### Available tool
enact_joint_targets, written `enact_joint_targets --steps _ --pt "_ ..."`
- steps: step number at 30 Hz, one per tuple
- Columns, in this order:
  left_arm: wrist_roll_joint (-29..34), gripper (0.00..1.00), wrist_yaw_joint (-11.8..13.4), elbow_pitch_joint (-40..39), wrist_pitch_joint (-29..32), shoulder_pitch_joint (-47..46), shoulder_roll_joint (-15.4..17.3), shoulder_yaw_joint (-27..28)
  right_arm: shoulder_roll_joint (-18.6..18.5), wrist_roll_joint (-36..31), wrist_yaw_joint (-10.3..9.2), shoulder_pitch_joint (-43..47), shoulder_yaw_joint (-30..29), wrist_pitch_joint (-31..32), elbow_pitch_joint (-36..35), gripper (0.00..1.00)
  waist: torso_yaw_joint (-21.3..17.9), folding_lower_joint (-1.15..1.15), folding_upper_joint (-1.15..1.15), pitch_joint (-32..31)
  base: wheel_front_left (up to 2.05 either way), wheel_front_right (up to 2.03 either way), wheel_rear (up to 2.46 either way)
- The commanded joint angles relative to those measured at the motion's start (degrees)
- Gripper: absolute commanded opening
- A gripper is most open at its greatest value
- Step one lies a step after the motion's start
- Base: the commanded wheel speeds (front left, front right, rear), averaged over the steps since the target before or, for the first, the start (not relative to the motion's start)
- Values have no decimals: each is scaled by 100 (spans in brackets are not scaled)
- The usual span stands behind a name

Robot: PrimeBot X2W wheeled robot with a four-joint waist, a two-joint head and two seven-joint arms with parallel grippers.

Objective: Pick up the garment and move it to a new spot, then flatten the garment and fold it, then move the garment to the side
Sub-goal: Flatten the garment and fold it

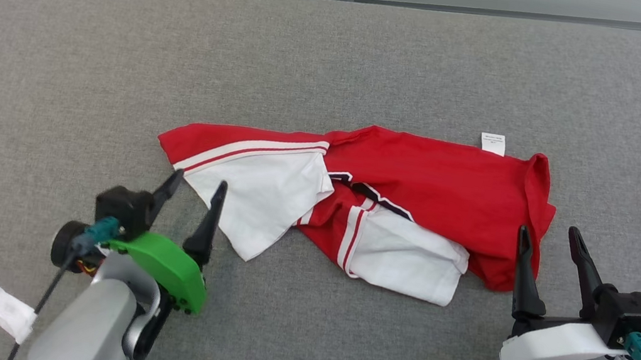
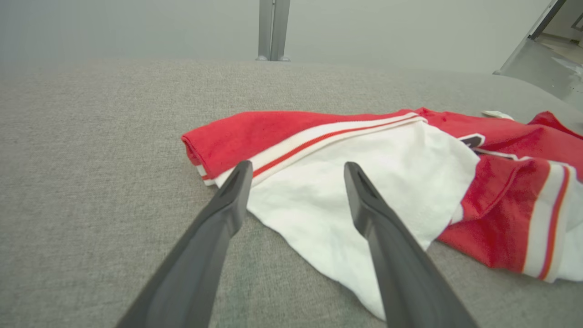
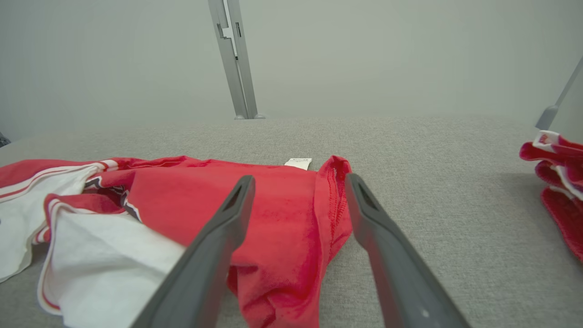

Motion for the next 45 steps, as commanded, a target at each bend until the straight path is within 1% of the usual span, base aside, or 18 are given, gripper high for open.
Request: enact_joint_targets --steps 1,3,7,11,15,18,19,20,21,25,29,33,35,36,38,40,42,45 --pt "180 100 -9 -57 -15 180 32 -162 -14 -30 -11 87 -4 -15 -9 100 36 0 0 -27 0 0 0" --pt "446 100 -57 -109 -15 307 35 -494 -14 -37 -11 82 -8 -15 -8 100 61 0 0 -37 0 0 0" --pt "711 100 -113 -45 110 374 -66 -934 -14 -44 -11 77 1 -15 -8 100 93 0 0 -37 0 0 0" --pt "882 100 -12 222 241 174 -159 -1117 -13 -44 -11 14 52 -15 -4 100 69 0 0 -8 0 0 0" --pt "1041 100 136 622 314 -60 -192 -1178 -14 -36 -11 -15 73 -15 -13 100 -23 0 0 32 0 0 0" --pt "1070 100 183 917 326 -214 -206 -1216 -13 -12 -11 -23 63 -15 -17 100 -106 0 0 55 0 0 0" --pt "1095 96 177 1035 389 -261 -203 -1266 -14 0 -11 -14 56 -15 -24 100 -133 0 0 62 0 0 0" --pt "1100 23 153 1120 422 -281 -205 -1283 -14 9 -11 -8 60 -15 -31 100 -157 0 0 68 0 0 0" --pt "1108 0 140 1213 442 -305 -199 -1300 -14 19 -11 -1 48 -15 -37 100 -180 0 0 74 0 0 0" --pt "907 0 151 1323 287 -404 -173 -1110 -12 45 -11 18 28 -15 -60 100 -239 0 0 103 0 0 0" --pt "736 0 239 1014 68 -641 -36 -743 -12 62 -11 -23 33 -15 -70 100 -309 0 0 154 0 0 0" --pt "617 0 318 551 14 -891 232 -392 -13 108 -11 -55 60 -15 -72 100 -428 0 0 224 0 0 0" --pt "601 0 354 379 8 -1123 337 -277 -12 127 -11 -59 90 -15 -72 100 -496 0 0 264 0 0 0" --pt "598 0 390 275 41 -1468 377 -186 -13 153 -11 -78 110 -15 -68 100 -565 0 0 322 0 0 0" --pt "563 0 433 319 120 -1833 368 -93 -12 166 -11 -132 160 -15 -49 100 -650 0 0 386 0 0 0" --pt "617 0 647 489 112 -2244 365 43 -11 168 -11 -197 249 -15 -30 100 -767 0 0 446 0 0 0" --pt "641 100 919 681 77 -2562 312 197 -12 191 -11 -245 326 -15 -12 100 -895 0 0 499 0 0 0" --pt "617 100 988 947 34 -2817 143 229 -14 217 -11 -272 309 -15 -25 100 -965 0 0 537 0 0 0"
